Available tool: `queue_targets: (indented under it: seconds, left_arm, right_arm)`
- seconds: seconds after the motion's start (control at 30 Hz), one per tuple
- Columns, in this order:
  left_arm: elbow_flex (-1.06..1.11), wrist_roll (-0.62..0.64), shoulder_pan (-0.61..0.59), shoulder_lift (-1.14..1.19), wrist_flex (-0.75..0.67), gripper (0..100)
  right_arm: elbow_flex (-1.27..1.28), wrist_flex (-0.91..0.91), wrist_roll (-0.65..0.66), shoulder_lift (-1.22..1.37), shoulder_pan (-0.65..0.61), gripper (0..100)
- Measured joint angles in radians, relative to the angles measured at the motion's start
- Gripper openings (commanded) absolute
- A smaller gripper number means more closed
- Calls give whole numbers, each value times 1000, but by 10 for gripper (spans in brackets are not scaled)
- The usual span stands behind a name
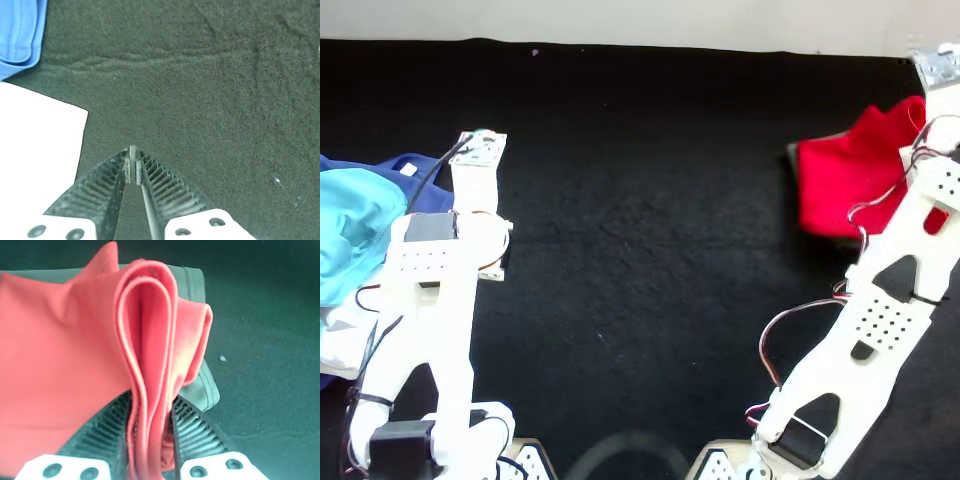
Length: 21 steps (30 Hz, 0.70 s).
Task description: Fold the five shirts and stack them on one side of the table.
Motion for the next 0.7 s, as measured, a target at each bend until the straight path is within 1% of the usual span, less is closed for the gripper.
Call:
queue_targets:
  seconds: [0.23, 0.4, 0.47, 0.7]
  left_arm:
    - [0, 0, 0, 0, 0, 10]
    - [0, 0, 0, 0, 0, 10]
    - [0, 0, 0, 0, 0, 10]
    - [0, 0, 0, 0, 0, 10]
  right_arm:
    - [242, -319, 0, 2, 3, 13]
    - [331, -425, 0, 2, 3, 122]
    - [347, -457, -8, 2, 3, 142]
    - [350, -535, -172, 2, 26, 146]
